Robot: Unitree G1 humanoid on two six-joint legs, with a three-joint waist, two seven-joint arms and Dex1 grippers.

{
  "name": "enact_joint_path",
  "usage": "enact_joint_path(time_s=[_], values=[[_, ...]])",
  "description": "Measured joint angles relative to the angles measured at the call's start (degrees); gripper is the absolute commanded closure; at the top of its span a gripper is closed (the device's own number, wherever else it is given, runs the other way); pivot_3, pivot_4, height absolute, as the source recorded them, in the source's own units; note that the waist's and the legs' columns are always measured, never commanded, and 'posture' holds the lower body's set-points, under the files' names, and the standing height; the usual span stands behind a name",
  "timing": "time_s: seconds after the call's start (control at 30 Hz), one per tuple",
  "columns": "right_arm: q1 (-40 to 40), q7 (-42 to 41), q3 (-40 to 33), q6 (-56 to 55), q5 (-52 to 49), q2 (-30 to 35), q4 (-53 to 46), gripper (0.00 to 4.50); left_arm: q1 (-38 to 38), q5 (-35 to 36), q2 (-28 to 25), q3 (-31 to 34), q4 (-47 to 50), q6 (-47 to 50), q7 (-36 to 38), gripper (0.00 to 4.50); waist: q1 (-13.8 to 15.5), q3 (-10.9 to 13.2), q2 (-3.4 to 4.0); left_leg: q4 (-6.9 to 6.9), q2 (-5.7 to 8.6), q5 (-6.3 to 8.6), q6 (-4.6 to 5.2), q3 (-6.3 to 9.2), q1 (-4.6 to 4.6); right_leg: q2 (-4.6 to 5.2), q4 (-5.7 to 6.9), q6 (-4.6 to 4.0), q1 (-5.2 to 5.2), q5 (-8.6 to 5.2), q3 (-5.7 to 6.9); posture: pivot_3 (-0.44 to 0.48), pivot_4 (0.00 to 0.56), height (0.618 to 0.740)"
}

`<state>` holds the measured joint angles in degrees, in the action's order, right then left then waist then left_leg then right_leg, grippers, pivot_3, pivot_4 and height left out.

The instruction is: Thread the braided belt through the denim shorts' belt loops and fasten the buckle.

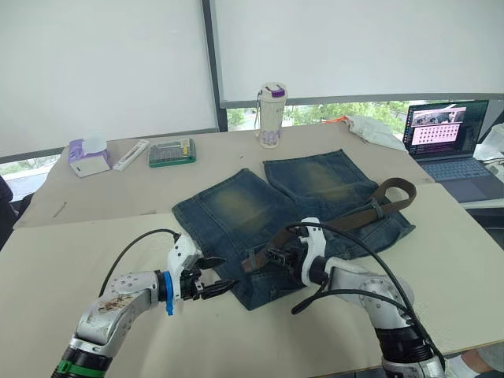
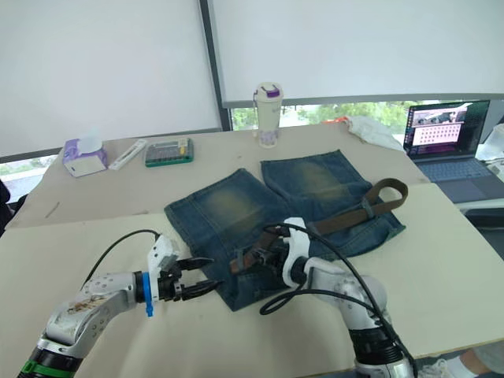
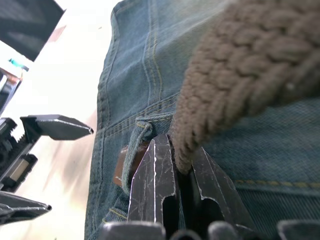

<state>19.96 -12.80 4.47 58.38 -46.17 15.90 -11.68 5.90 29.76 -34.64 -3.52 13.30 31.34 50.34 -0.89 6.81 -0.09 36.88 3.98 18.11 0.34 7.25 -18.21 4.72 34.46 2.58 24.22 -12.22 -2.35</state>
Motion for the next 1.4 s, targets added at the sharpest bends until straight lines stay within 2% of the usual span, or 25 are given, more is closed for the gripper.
enact_joint_path(time_s=[0.13,0.37,0.5,0.73,0.87,0.97,1.07,1.13,1.33,1.37,1.4], values=[[1.89,-3.16,0.61,-0.35,1.45,-2.25,3.68,4.5,-0.26,3.14,1.06,1.01,1.93,5.79,-2.03,0.66,-0.04,-0.03,-0.04,0.0,-0.01,0.0,0.0,0.0,0.03,-0.01,0.03,0.0,-0.02,0.0,-0.01,0.0,0.15,0.74],[1.67,-8.53,-2.54,-0.06,-1.86,-6.07,5.1,4.5,1.19,13.62,5.42,5.8,3.3,20.37,-9.34,0.66,-0.33,-0.03,-0.02,0.0,-0.21,-0.02,-0.06,0.01,0.02,-0.22,0.09,-0.1,0.07,0.06,-0.04,0.0,0.15,0.74],[1.19,-9.65,-3.44,0.97,-2.74,-5.94,3.97,4.5,1.06,14.2,5.59,5.94,3.61,22.32,-11.42,0.66,-0.16,-0.03,-0.02,0.0,-0.19,-0.05,-0.11,0.0,0.02,-0.2,0.07,-0.13,0.06,0.08,-0.04,0.0,0.15,0.74],[0.63,-9.71,-3.91,1.83,-3.49,-5.89,2.02,4.5,0.99,14.98,7.32,6.65,3.29,22.7,-13.78,2.76,-0.05,-0.03,-0.01,0.0,-0.21,-0.07,-0.16,0.0,0.02,-0.22,0.08,-0.15,0.07,0.09,-0.04,0.0,0.15,0.74],[0.23,-9.82,-3.97,2.5,-3.59,-5.61,1.29,4.5,1.25,14.97,7.44,6.81,2.58,22.68,-13.86,2.76,0.01,-0.03,-0.01,0.0,-0.2,-0.07,-0.16,0.0,0.02,-0.22,0.08,-0.15,0.07,0.09,-0.04,0.0,0.15,0.74],[-0.04,-9.96,-3.96,3.06,-3.59,-5.65,1.0,4.5,1.52,15.32,7.57,6.99,2.58,22.77,-13.85,3.52,0.01,-0.03,-0.01,0.0,-0.2,-0.07,-0.17,-0.01,0.01,-0.22,0.08,-0.16,0.07,0.09,-0.04,0.0,0.15,0.74],[-0.03,-9.94,-4.12,3.07,-3.5,-5.65,1.0,4.5,1.62,15.9,7.57,7.46,2.58,23.04,-13.57,4.46,0.06,-0.03,-0.01,0.0,-0.21,-0.07,-0.17,-0.01,0.01,-0.22,0.08,-0.16,0.07,0.09,-0.04,0.0,0.15,0.74],[-0.02,-10.26,-3.52,2.82,-2.62,-5.1,0.86,3.69,1.7,16.27,7.57,7.5,2.55,23.69,-13.58,4.5,0.07,-0.03,-0.01,0.01,-0.2,-0.07,-0.17,-0.01,0.01,-0.21,0.08,-0.16,0.06,0.09,-0.04,0.0,0.15,0.74],[0.01,-11.99,-0.46,0.92,0.58,-2.44,-2.73,1.65,3.33,15.84,7.28,7.4,1.38,23.57,-13.14,4.5,0.1,-0.03,-0.01,0.01,-0.19,-0.11,-0.23,-0.01,0.01,-0.21,0.08,-0.16,0.07,0.09,-0.03,0.0,0.15,0.74],[0.07,-12.03,0.45,0.48,2.0,-0.63,-3.87,1.39,3.41,15.27,6.77,7.28,1.04,23.44,-12.92,4.5,0.15,-0.03,-0.01,0.01,-0.14,-0.11,-0.24,-0.02,0.01,-0.18,0.08,-0.16,0.07,0.09,-0.03,0.0,0.15,0.74],[0.07,-12.27,2.24,-0.62,4.52,2.49,-5.53,1.39,3.45,14.75,6.06,7.09,0.33,22.99,-12.43,4.5,0.23,-0.03,-0.01,0.02,-0.11,-0.14,-0.28,-0.02,0.01,-0.16,0.08,-0.15,0.07,0.09,-0.02,0.0,0.15,0.74]])
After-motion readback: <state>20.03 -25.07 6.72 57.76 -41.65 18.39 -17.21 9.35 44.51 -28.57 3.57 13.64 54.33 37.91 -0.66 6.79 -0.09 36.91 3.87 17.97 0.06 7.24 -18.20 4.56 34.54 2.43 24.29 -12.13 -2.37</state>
